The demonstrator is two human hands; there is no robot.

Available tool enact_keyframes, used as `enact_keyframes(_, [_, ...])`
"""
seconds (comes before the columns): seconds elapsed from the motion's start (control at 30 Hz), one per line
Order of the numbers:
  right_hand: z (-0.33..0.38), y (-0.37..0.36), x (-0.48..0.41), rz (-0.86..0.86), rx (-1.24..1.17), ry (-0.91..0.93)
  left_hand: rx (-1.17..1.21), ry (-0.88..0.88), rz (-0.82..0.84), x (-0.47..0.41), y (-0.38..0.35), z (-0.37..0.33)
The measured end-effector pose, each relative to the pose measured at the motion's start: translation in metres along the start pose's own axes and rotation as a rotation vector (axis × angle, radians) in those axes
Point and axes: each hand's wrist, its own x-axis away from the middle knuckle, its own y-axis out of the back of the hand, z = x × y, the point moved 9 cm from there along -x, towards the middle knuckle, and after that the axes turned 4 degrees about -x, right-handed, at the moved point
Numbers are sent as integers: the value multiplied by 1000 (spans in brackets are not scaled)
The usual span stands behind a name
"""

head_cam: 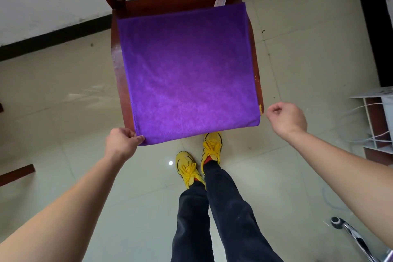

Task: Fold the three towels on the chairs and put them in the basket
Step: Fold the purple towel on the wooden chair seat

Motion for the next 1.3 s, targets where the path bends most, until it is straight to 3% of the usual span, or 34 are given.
enact_keyframes(0.07, [35, 0, -2, -12, -178, 136, -68, -71, -129, 5, 12, -14])
enact_keyframes(0.13, [65, -25, 0, 239, -433, 162, -48, -220, -219, 13, 18, -39])
enact_keyframes(0.2, [71, -52, 8, 498, -496, 63, -45, -293, -156, 13, 8, -51])
enact_keyframes(0.3, [30, -55, -1, 411, -559, -149, -47, -80, -34, -1, -6, -19])
enact_keyframes(0.43, [-29, -40, -11, 136, -416, -283, 269, 309, 172, 5, -19, 31])
enact_keyframes(0.47, [-36, -44, -9, 157, -451, -335, 327, 369, 241, 8, -26, 36])
enact_keyframes(0.6, [-21, -95, 18, 621, -799, -534, 654, 419, 441, 13, -60, 26])
enact_keyframes(0.67, [-18, -106, 24, 681, -860, -583, 816, 445, 442, 13, -75, 19])
enact_keyframes(1.07, [-51, -80, 59, 485, -1058, -589, 1076, 504, 408, 58, -86, 40])
enact_keyframes(1.17, [-58, -54, 74, 280, -944, -538, 1010, 500, 235, 76, -62, 51])
enact_keyframes(1.3, [-29, -3, 70, 48, -861, -356, 901, 260, -13, 82, 1, 21])
